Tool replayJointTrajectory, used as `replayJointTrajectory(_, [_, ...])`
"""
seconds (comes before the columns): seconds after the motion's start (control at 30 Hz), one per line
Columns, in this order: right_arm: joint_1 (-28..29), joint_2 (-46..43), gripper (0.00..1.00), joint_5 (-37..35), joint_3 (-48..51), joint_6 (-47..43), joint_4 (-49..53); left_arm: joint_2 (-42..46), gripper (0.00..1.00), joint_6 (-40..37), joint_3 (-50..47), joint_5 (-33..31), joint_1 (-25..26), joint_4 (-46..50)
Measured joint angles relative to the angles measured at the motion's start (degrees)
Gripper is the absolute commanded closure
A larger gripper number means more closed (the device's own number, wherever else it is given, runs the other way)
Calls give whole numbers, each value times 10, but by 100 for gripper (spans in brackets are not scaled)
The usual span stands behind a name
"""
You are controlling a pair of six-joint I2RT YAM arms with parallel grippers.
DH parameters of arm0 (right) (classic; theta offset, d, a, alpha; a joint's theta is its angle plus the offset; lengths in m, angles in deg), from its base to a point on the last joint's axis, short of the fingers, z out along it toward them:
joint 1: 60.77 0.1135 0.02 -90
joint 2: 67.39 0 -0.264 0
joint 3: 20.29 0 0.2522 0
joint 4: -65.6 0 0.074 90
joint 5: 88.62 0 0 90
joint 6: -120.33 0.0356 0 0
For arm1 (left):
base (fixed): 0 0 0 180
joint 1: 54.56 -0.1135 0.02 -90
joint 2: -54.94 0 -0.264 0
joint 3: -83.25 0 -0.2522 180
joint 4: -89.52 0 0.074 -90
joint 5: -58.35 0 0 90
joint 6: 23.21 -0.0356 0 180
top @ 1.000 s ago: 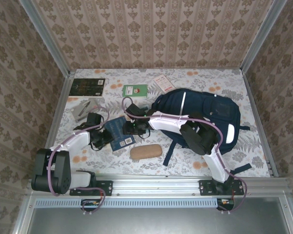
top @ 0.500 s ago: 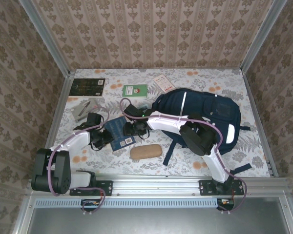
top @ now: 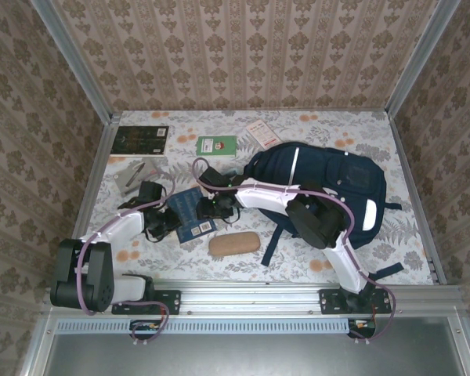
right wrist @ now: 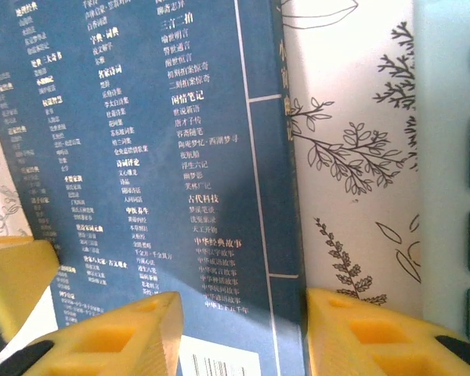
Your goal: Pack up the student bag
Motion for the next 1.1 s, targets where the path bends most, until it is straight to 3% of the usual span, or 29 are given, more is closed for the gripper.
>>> replayJointTrajectory(0.33, [-29, -27, 63, 72, 50, 31, -97, 0, 81, 0, 0, -2, -3, 1])
replayJointTrajectory(0.73, [-35, -30, 66, 85, 54, 54, -161, 10, 81, 9, -5, -6, -3, 5])
replayJointTrajectory(0.9, [-35, -30, 70, 87, 54, 54, -169, 18, 81, 10, -10, -5, -3, 8])
replayJointTrajectory(1.1, [-35, -30, 82, 91, 53, 54, -172, 21, 81, 11, -10, -3, -3, 14])
